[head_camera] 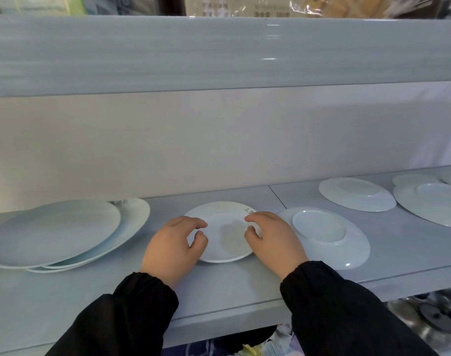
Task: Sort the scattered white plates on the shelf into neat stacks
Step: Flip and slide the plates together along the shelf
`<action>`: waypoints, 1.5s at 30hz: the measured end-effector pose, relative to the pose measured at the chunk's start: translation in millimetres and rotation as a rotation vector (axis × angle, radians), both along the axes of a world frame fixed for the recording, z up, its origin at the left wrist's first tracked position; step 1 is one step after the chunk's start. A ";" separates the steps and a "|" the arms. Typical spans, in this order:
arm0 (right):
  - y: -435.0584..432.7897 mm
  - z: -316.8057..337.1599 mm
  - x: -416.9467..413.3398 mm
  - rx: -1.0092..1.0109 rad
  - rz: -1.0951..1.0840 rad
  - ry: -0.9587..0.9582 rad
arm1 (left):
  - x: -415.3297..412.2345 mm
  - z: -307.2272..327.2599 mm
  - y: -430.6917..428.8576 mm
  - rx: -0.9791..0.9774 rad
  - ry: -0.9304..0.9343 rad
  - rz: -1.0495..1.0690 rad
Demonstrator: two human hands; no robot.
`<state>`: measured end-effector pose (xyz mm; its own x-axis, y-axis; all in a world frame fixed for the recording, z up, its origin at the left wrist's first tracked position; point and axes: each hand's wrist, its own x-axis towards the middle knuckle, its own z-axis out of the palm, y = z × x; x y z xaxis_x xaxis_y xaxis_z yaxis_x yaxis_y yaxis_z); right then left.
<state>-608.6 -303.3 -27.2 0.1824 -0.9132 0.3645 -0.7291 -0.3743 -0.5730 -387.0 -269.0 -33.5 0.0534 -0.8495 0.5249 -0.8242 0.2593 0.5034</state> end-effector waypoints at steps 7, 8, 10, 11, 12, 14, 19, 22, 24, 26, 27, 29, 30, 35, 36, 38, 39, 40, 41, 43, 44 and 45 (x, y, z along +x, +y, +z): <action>8.4 -0.8 -8.1 -0.103 -0.010 0.013 | -1.7 4.7 2.7 0.038 0.020 0.000; 11.4 -1.8 -12.6 -0.120 -0.006 0.029 | -1.5 4.5 3.3 0.040 0.024 -0.001; 18.0 -3.1 -26.8 -0.161 -0.005 0.053 | -0.7 4.7 3.9 0.051 0.042 0.011; 21.0 -4.2 -36.7 -0.167 -0.011 0.078 | -0.5 5.4 3.8 0.059 0.051 0.025; 23.4 -5.1 -48.7 -0.145 -0.028 0.133 | -0.2 5.4 3.0 0.068 0.060 0.039; 26.4 -5.0 -76.0 -0.011 -0.099 0.326 | -0.5 5.3 2.1 0.077 0.067 0.051; 38.0 1.2 -118.0 0.223 -0.074 0.568 | -0.9 6.3 3.8 0.089 0.084 0.048; 52.4 4.1 -123.2 0.235 -0.030 0.609 | -0.9 6.7 4.4 0.094 0.084 0.058; 62.6 4.0 -126.4 0.223 -0.008 0.623 | -0.1 5.7 3.3 0.104 0.080 0.064; 71.0 4.1 -130.7 0.220 0.016 0.633 | 0.8 5.2 2.6 0.111 0.081 0.062; 74.8 4.4 -132.7 0.218 0.026 0.646 | 0.6 5.5 3.2 0.111 0.081 0.058; 80.7 3.0 -136.2 0.196 0.031 0.675 | -0.7 6.6 4.6 0.112 0.075 0.053; 83.8 1.7 -137.5 0.176 0.026 0.688 | -1.3 6.6 5.5 0.114 0.071 0.051; 103.5 0.3 -146.0 0.152 0.048 0.717 | -2.7 5.6 8.3 0.123 0.060 0.006; 105.8 1.7 -148.2 0.146 0.061 0.713 | -3.4 5.6 8.4 0.125 0.064 -0.002; 107.2 4.2 -151.5 0.126 0.077 0.713 | -4.1 5.8 9.1 0.118 0.069 -0.019; 107.1 5.2 -152.5 0.121 0.078 0.711 | -4.1 5.7 9.2 0.112 0.065 -0.027; 107.0 6.0 -152.9 0.122 0.076 0.703 | -3.5 5.1 8.9 0.113 0.065 -0.033; 107.4 6.8 -152.7 0.123 0.073 0.692 | -3.2 5.0 8.5 0.116 0.068 -0.040; 107.8 8.3 -152.8 0.111 0.071 0.682 | -2.9 4.9 8.1 0.116 0.085 -0.053; 107.5 9.5 -152.7 0.101 0.070 0.681 | -3.1 5.1 8.1 0.115 0.094 -0.058; 106.5 11.1 -152.0 0.093 0.069 0.675 | -3.4 6.1 8.9 0.116 0.100 -0.064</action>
<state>-760.6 -196.8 -16.1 0.4005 -0.9135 0.0708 -0.9144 -0.4035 -0.0334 -390.4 -260.2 -27.4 0.0445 -0.9073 0.4181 -0.7521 0.2450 0.6118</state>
